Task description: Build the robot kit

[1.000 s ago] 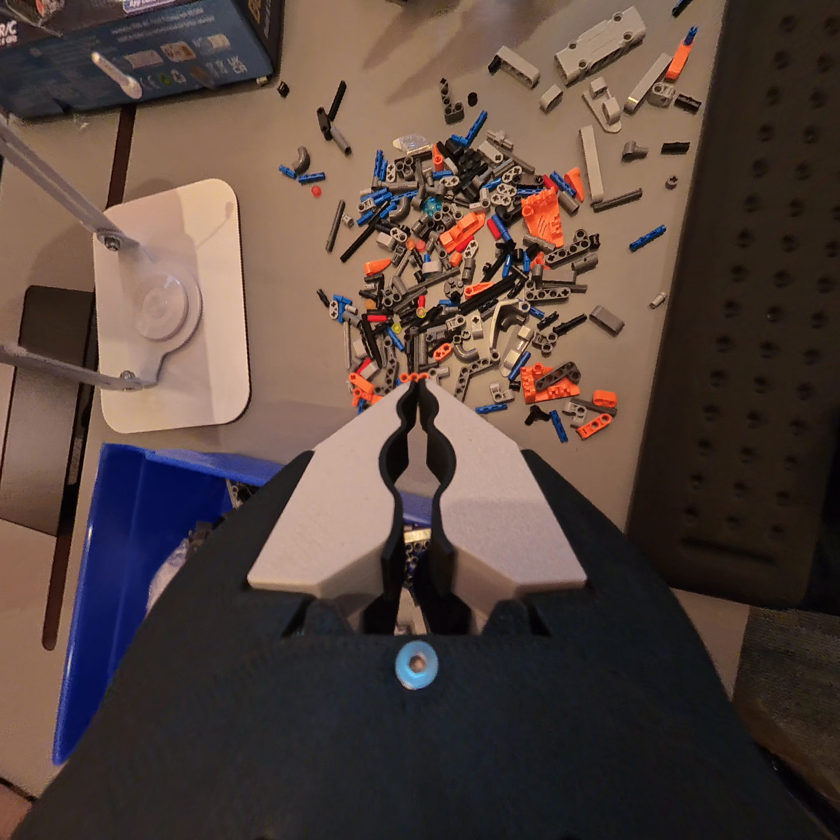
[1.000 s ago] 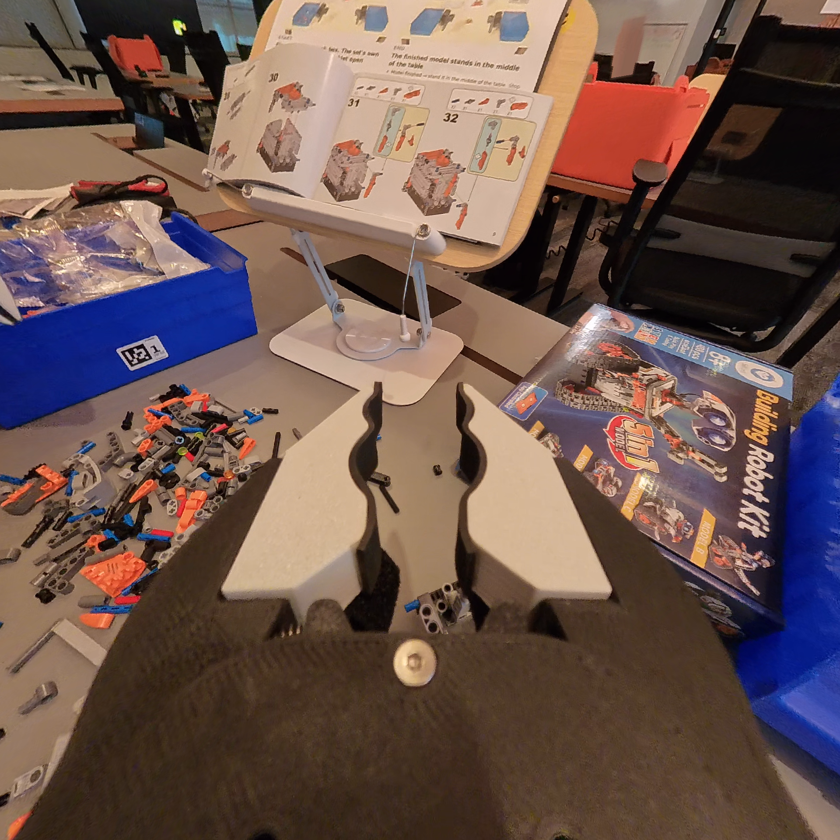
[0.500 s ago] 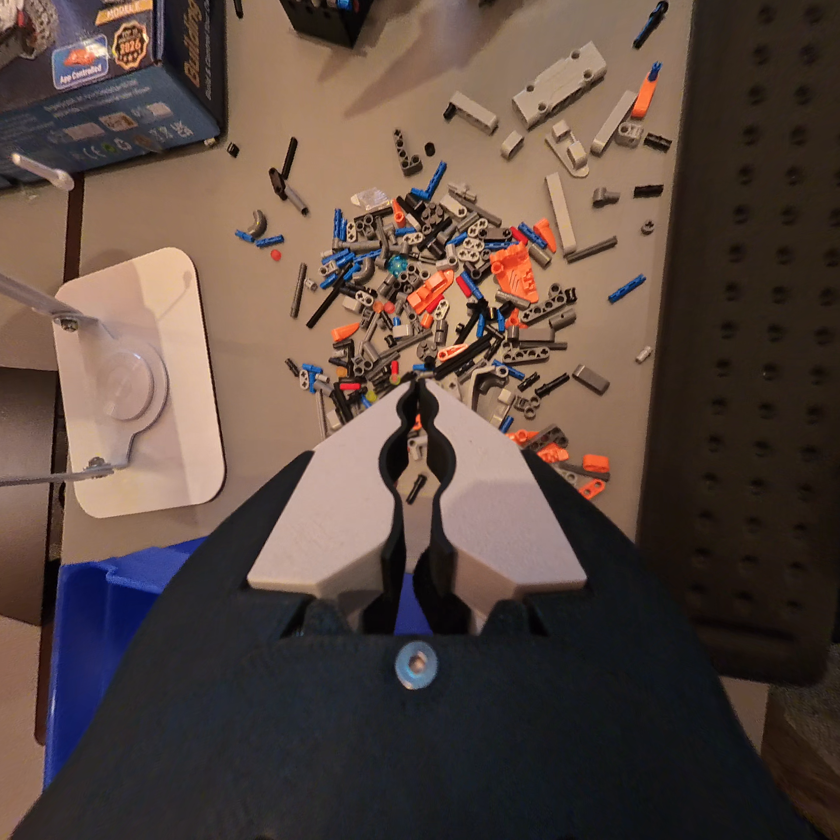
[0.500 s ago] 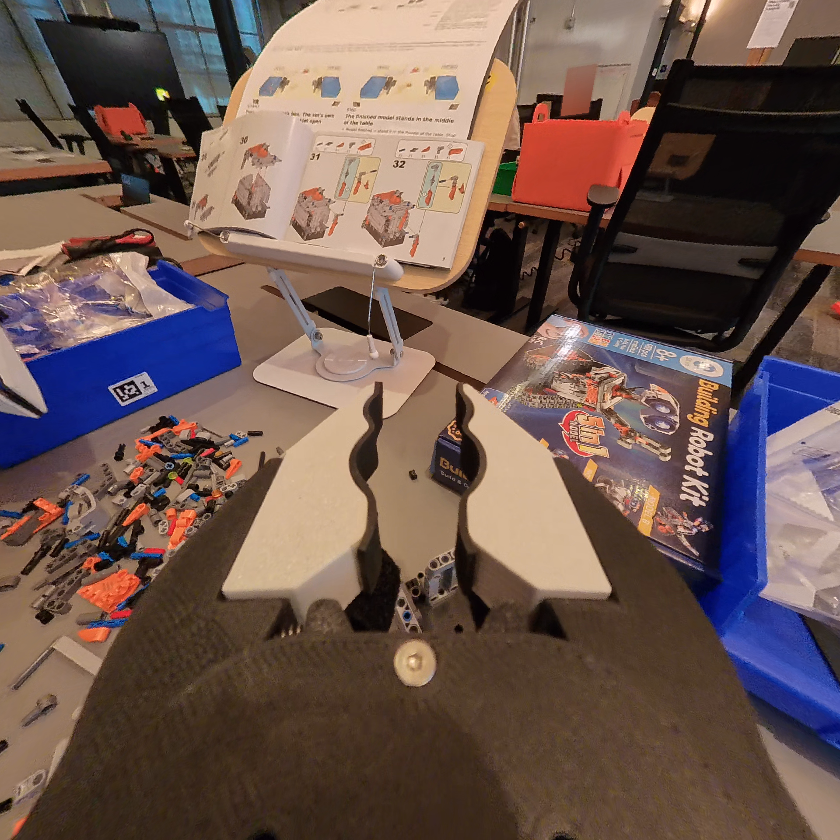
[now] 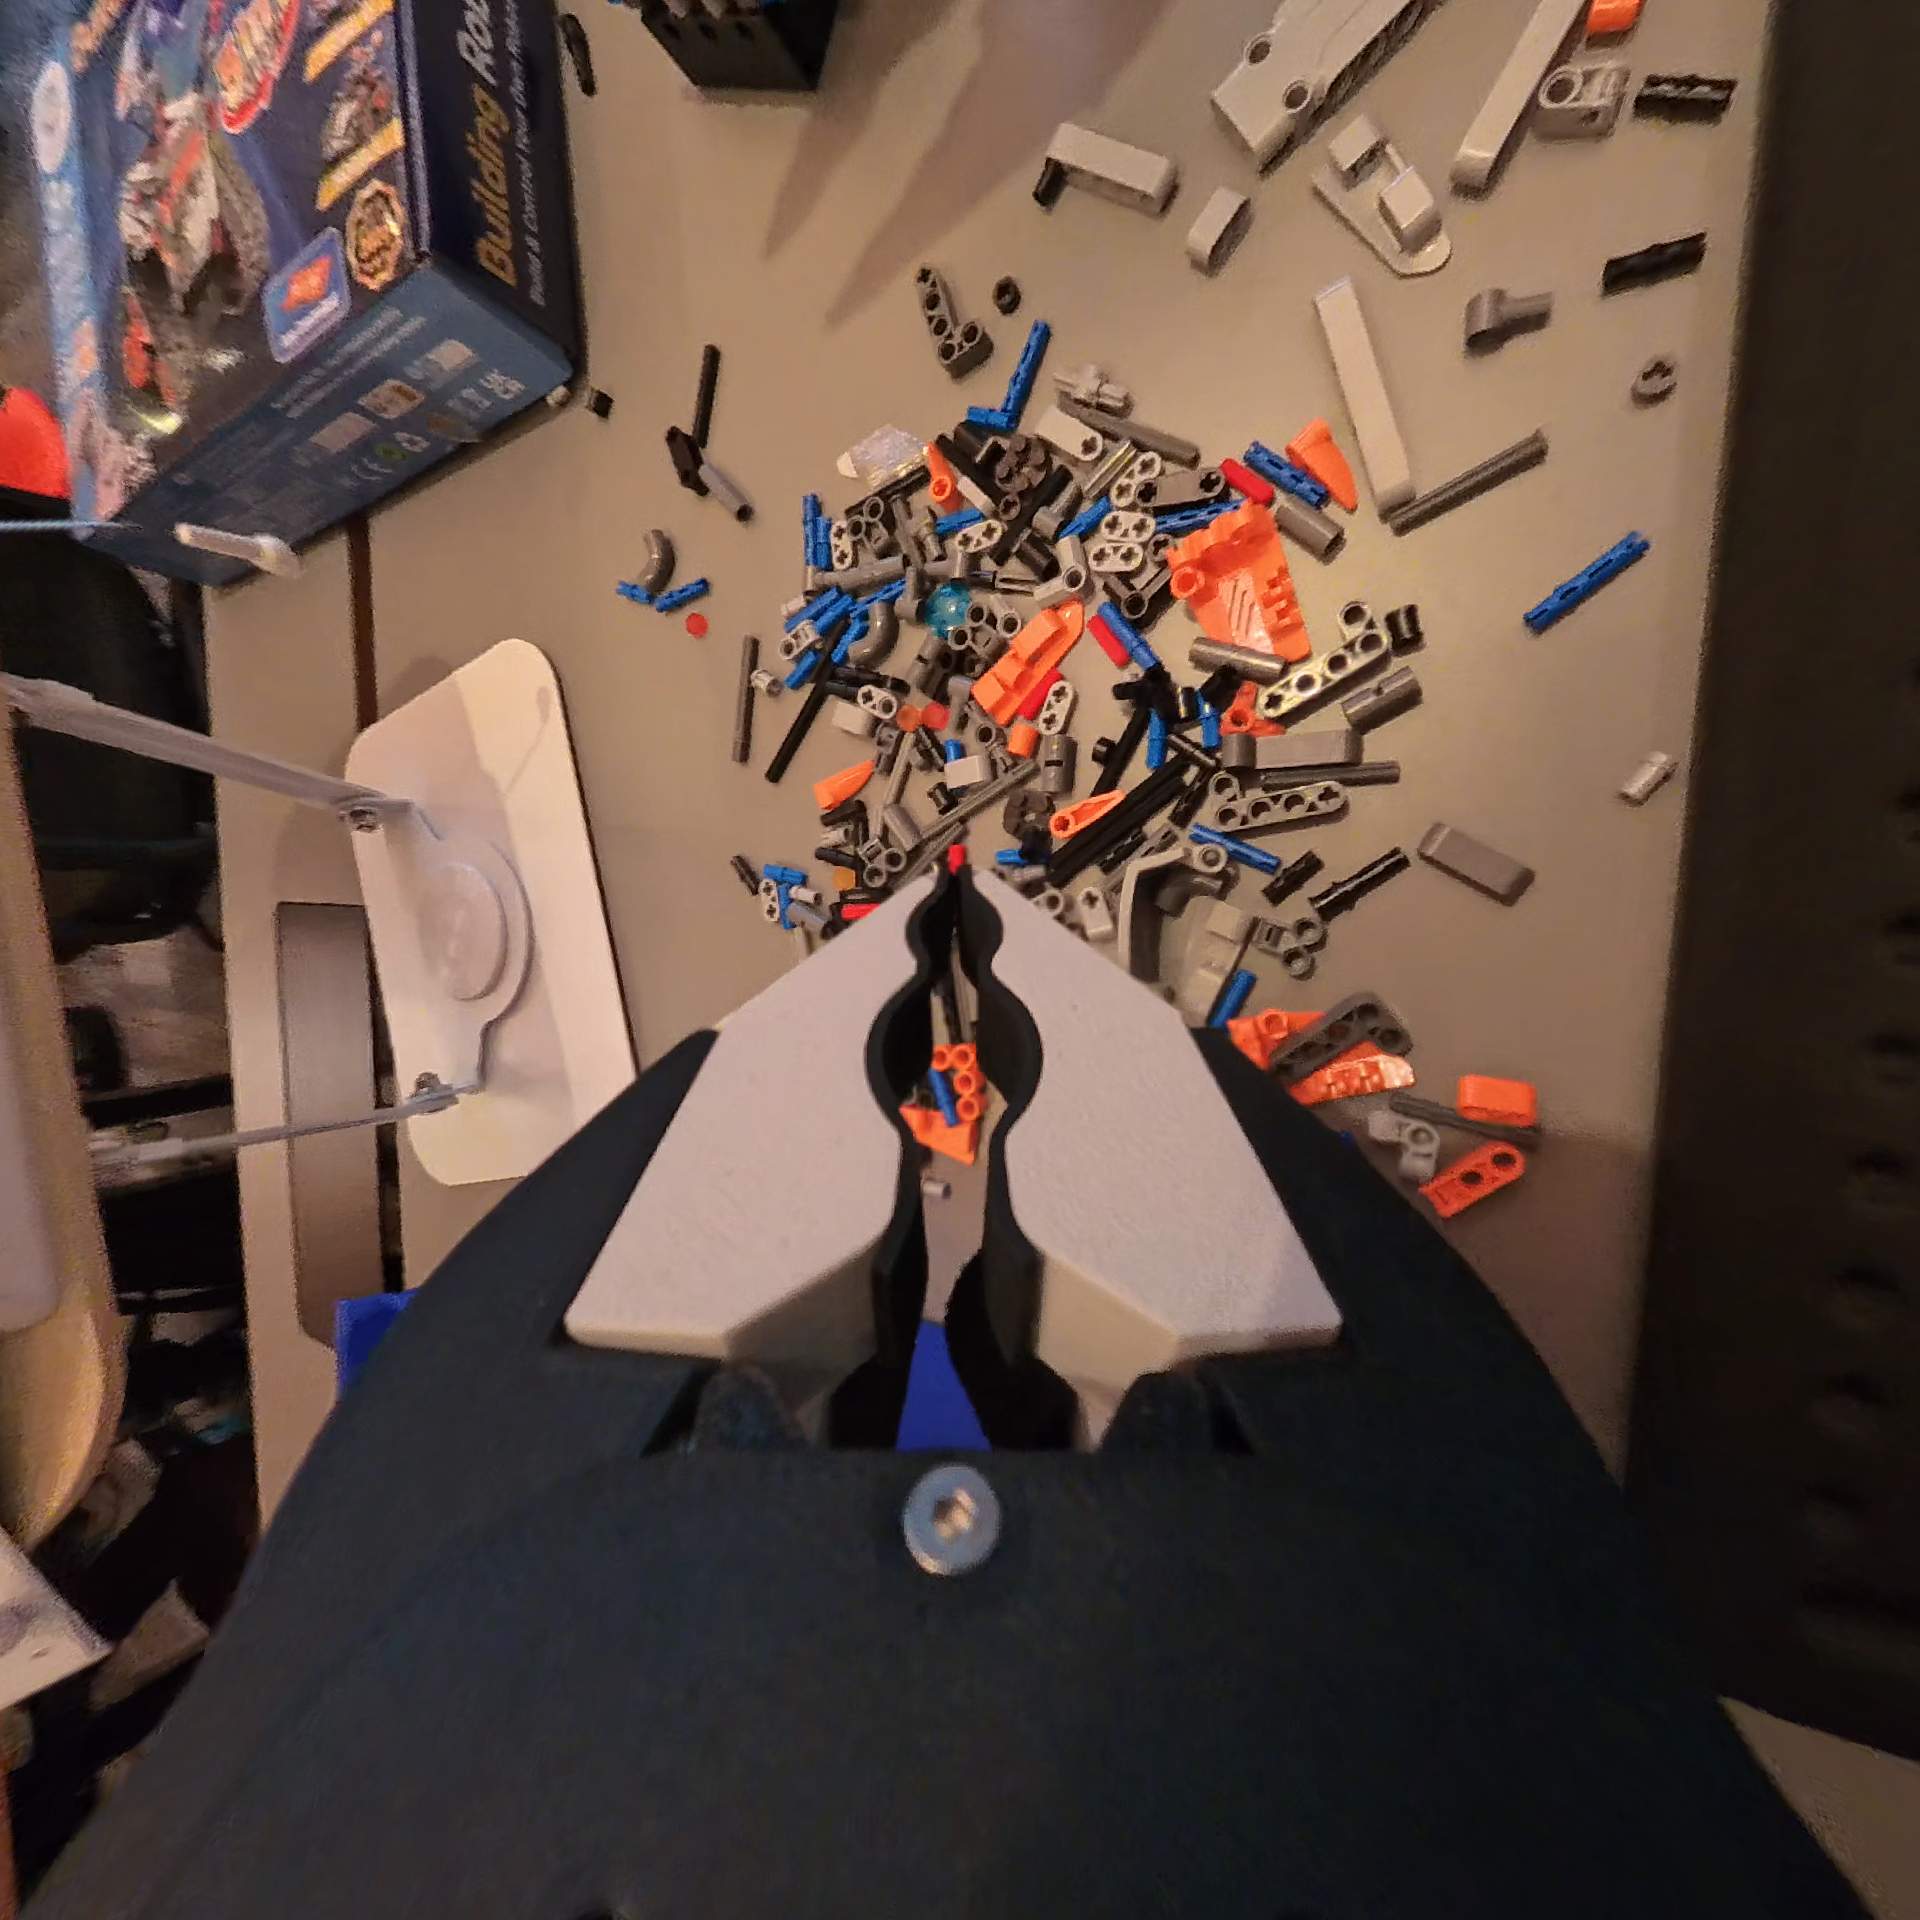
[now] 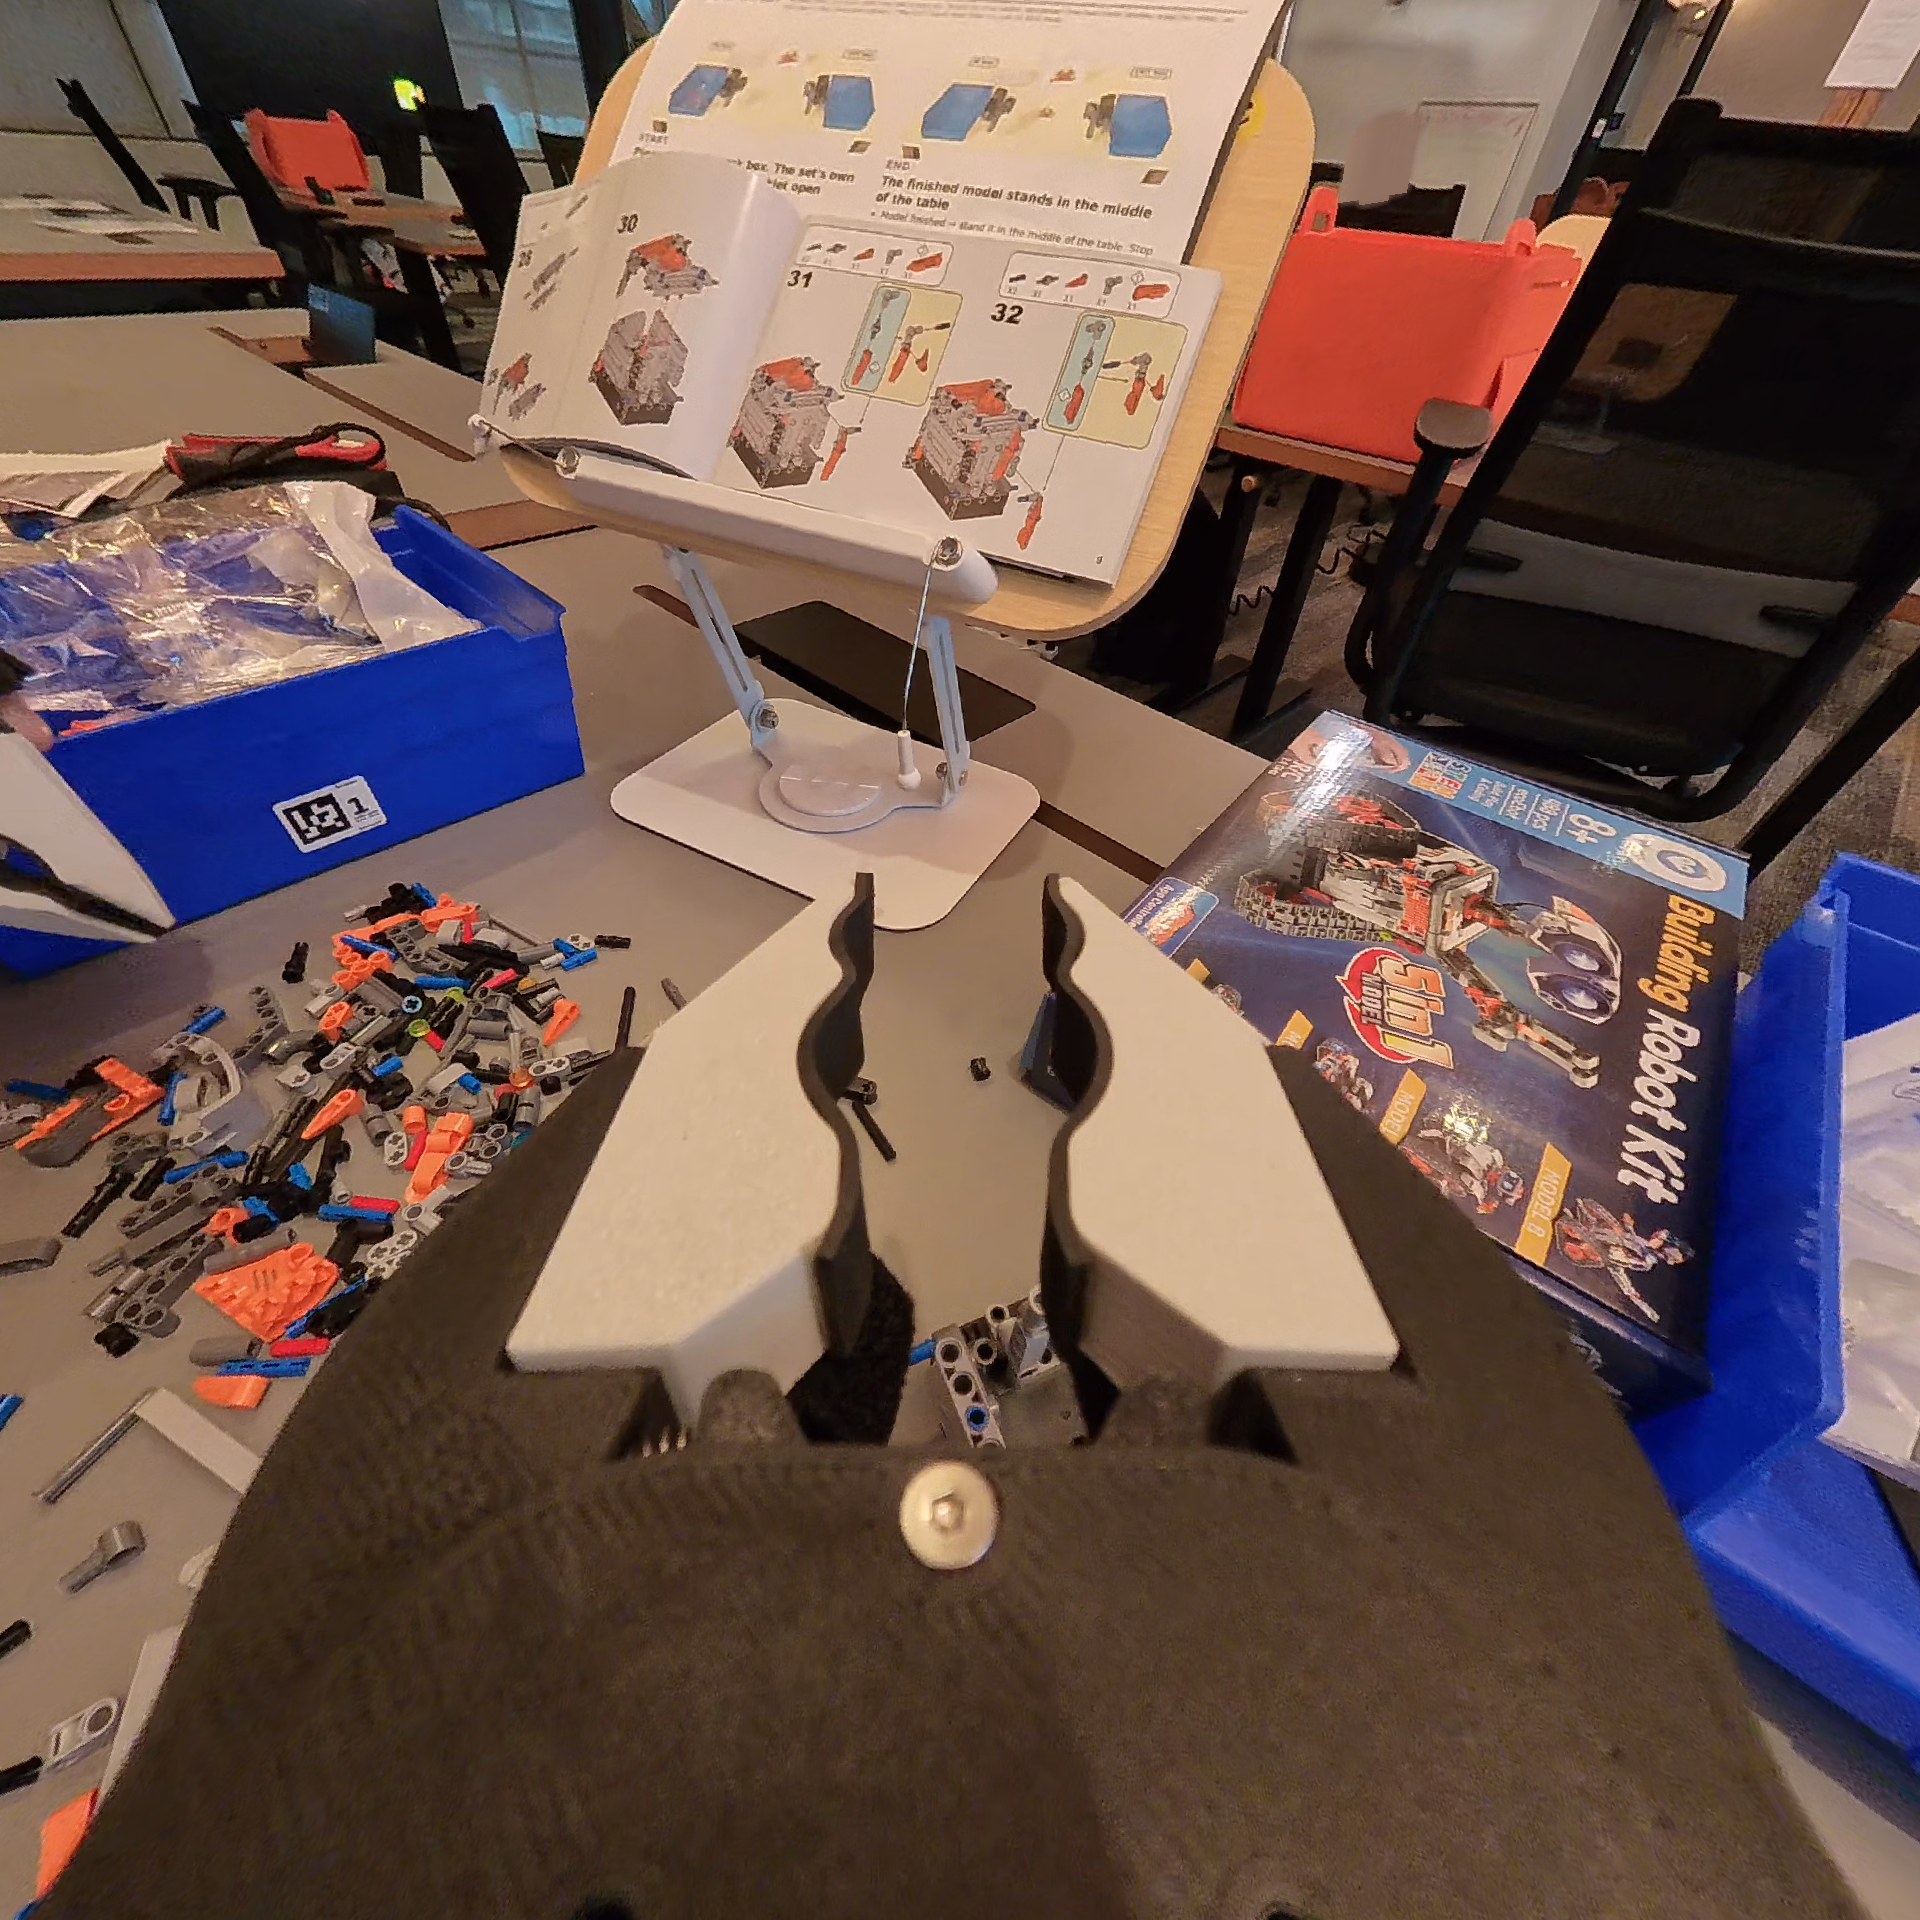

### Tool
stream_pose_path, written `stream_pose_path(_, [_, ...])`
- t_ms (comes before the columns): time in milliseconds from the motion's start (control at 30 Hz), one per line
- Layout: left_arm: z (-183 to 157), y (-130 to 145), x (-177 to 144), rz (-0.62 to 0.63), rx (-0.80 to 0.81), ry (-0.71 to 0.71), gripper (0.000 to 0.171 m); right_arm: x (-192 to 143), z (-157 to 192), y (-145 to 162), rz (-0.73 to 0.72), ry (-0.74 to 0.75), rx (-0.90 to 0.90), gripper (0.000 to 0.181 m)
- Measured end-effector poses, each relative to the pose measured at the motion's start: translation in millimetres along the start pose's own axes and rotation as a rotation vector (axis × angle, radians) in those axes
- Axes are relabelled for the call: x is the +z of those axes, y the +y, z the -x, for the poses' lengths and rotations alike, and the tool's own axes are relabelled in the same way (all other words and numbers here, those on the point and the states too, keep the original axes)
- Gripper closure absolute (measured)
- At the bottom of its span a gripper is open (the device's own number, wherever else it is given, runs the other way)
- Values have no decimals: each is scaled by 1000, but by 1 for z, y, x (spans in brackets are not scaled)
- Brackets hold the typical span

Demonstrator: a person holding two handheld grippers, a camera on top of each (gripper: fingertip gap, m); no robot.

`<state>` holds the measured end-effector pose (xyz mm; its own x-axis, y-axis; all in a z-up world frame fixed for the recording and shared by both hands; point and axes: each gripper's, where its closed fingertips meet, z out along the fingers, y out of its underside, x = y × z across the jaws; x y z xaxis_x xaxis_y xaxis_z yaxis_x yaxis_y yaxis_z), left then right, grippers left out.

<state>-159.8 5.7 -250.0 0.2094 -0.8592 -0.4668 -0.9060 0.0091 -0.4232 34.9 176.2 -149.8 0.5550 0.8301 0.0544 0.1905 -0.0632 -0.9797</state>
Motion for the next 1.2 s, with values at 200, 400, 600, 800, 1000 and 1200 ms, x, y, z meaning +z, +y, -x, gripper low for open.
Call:
stream_pose_path(200, [4, 37, -58, 106, -33, 108, 171, 4, 6, 4, 16, -20, -5, 150])
stream_pose_path(400, [-2, 120, -125, 366, -207, 228, 165, 7, 10, 7, 36, -24, -25, 150])
stream_pose_path(600, [-40, 200, -94, 568, -326, 298, 158, 13, 9, 15, 60, -23, -21, 150])
stream_pose_path(800, [-25, 245, -83, 699, -376, 139, 146, 18, 8, 22, 84, -20, -19, 150])
stream_pose_path(1000, [-32, 269, -70, 758, -367, 155, 144, 18, 9, 23, 88, -22, -26, 150])
stream_pose_path(1200, [-24, 265, -66, 681, -421, 146, 164, 17, 9, 21, 82, -23, -26, 150])
